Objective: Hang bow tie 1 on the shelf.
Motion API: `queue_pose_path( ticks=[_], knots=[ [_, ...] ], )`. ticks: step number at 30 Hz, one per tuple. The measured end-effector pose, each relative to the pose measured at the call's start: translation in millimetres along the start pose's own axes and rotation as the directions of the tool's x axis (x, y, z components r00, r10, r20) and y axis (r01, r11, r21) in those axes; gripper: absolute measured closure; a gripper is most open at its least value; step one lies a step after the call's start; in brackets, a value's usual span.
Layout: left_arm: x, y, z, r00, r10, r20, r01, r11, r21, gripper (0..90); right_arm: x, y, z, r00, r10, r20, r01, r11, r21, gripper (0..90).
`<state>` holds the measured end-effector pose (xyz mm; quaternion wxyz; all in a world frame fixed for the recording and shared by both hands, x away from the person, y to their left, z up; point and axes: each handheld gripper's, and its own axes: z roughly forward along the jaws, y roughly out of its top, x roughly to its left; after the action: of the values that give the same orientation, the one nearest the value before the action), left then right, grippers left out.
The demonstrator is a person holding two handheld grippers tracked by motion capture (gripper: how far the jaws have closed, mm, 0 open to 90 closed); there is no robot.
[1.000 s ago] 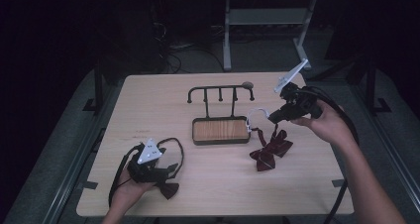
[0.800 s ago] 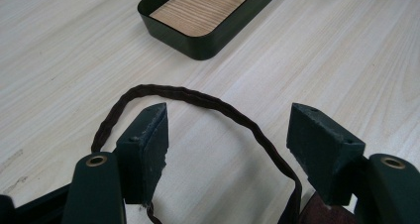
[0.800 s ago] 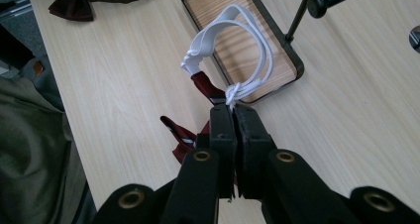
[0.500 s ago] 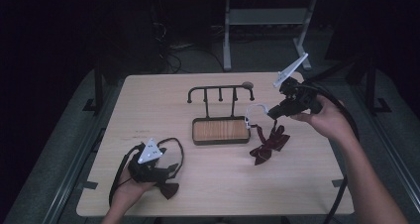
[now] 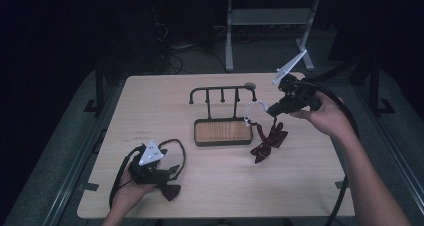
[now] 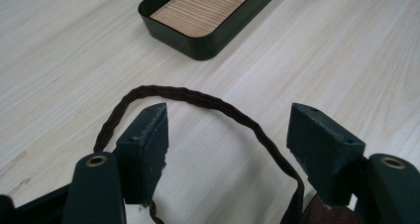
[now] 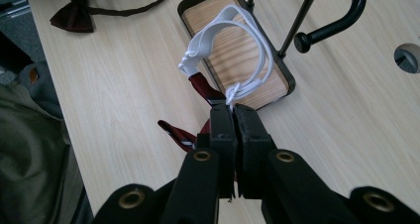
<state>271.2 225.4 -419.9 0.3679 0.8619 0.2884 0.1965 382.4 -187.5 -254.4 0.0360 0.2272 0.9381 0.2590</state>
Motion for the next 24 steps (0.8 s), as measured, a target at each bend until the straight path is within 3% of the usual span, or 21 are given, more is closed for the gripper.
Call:
queue_pose_path(
  ticks=[15, 24],
  knots=[
    [0.1, -0.6, -0.3, 1.0, -0.001, -0.002, 0.001, 1.0, 0.003, 33.0, -10.6, 10.1, -4.6, 0.9999, 0.01, 0.009, -0.01, 1.0, -0.01, 87.5],
    [0.2, -0.4, -0.6, 1.0, -0.002, 0.0, 0.002, 1.0, 0.002, 33.0, -23.5, 18.3, -3.1, 0.999, 0.042, 0.016, -0.042, 0.999, -0.003, 87.5]
  ],
)
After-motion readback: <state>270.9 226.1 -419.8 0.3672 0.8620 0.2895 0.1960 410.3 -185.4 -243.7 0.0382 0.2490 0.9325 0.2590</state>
